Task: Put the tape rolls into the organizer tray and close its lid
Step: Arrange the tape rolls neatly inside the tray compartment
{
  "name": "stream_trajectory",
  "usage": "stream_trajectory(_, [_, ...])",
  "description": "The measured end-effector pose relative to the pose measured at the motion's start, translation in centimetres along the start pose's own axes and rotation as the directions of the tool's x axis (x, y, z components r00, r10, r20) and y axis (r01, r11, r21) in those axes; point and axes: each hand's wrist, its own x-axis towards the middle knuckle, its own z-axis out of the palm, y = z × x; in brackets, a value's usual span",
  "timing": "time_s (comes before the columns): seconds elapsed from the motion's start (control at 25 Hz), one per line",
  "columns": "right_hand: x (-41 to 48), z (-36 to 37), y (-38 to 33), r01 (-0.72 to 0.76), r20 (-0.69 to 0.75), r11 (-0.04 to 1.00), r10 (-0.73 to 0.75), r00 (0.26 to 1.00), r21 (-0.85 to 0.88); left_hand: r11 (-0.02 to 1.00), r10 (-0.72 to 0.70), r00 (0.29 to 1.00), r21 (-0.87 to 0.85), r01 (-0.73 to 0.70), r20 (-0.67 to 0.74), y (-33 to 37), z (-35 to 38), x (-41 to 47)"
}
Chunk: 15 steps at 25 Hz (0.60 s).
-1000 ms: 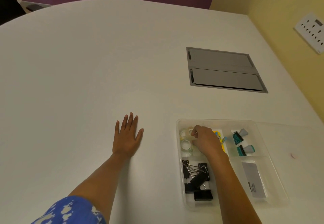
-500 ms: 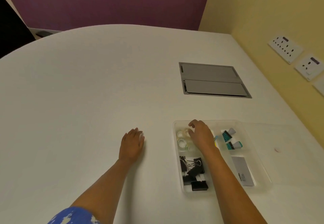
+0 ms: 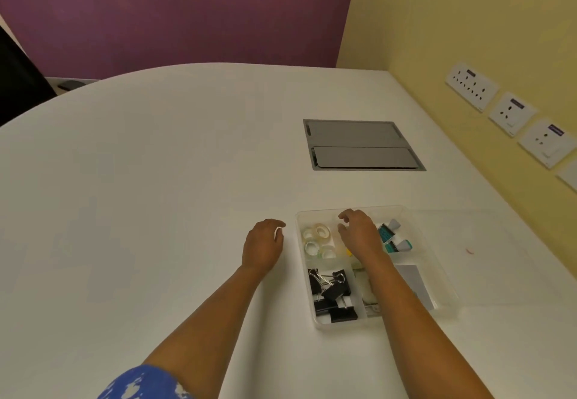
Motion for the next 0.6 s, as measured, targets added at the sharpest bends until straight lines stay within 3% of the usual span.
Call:
stream_trajectory(0.24, [2.2,-0.3,2.0,0.133,0.064,0.990,-0.129,0.990,-0.052,0.979,0.054,0.998,0.199,-0.055,0.013,4.3,4.1,1.7])
stream_trajectory(0.6, [3.5,1.8,2.7,0.395,0.213,0.906,-0.360,0.908,-0.153,0.916,-0.092,0.992,0.397,0.050,0.088,5.2,7.9,1.3])
